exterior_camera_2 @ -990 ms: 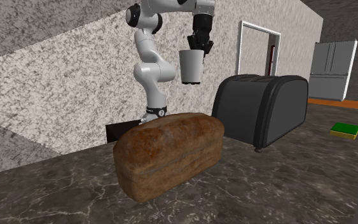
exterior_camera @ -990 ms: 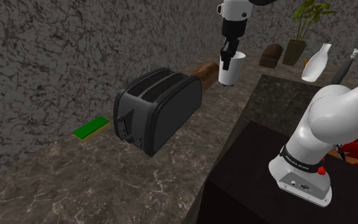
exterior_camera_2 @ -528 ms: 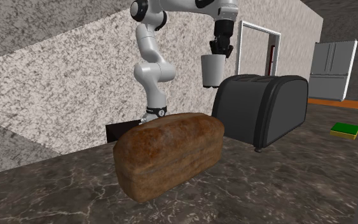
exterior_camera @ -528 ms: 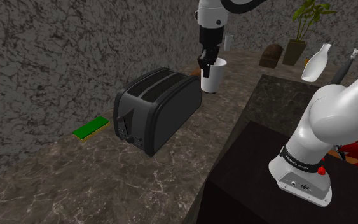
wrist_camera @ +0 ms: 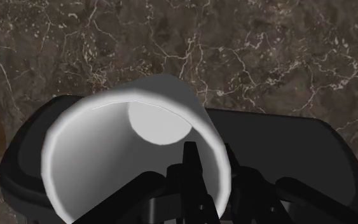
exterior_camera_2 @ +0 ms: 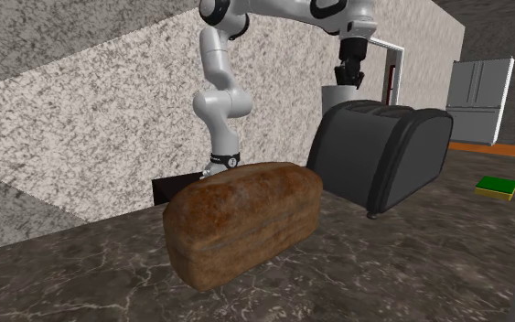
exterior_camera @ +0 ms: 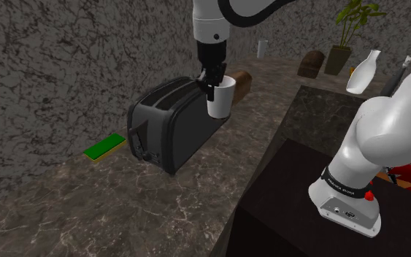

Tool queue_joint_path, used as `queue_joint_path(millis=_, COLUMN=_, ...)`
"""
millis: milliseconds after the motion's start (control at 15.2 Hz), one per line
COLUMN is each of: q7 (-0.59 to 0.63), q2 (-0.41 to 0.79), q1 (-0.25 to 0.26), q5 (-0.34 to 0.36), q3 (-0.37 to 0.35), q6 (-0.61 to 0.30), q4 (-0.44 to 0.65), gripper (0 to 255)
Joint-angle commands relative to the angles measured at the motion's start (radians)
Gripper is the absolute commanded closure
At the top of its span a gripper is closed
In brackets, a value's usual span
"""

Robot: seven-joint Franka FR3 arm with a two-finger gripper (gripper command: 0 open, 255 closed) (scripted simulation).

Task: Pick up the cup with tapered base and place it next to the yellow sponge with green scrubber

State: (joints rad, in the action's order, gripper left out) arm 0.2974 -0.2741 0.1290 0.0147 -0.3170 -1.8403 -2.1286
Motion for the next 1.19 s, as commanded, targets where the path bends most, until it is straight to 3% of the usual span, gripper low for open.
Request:
queue_joint_path(millis=0, q7=0.048, q2=0.070, q1=0.008, q5=0.013, q3=-0.031, q6=-0.023, q4=0.043, gripper=255)
queue_joint_path(millis=594, q7=0.268, q2=0.392, q1=0.083, q5=0.131, q3=-0.135, q6=-0.004, q4=0.339, gripper=255)
queue_joint_path(millis=1122, q7=0.417, q2=0.727, q1=0.234, q5=0.270, q3=-0.151, q6=0.099, q4=0.729, gripper=255)
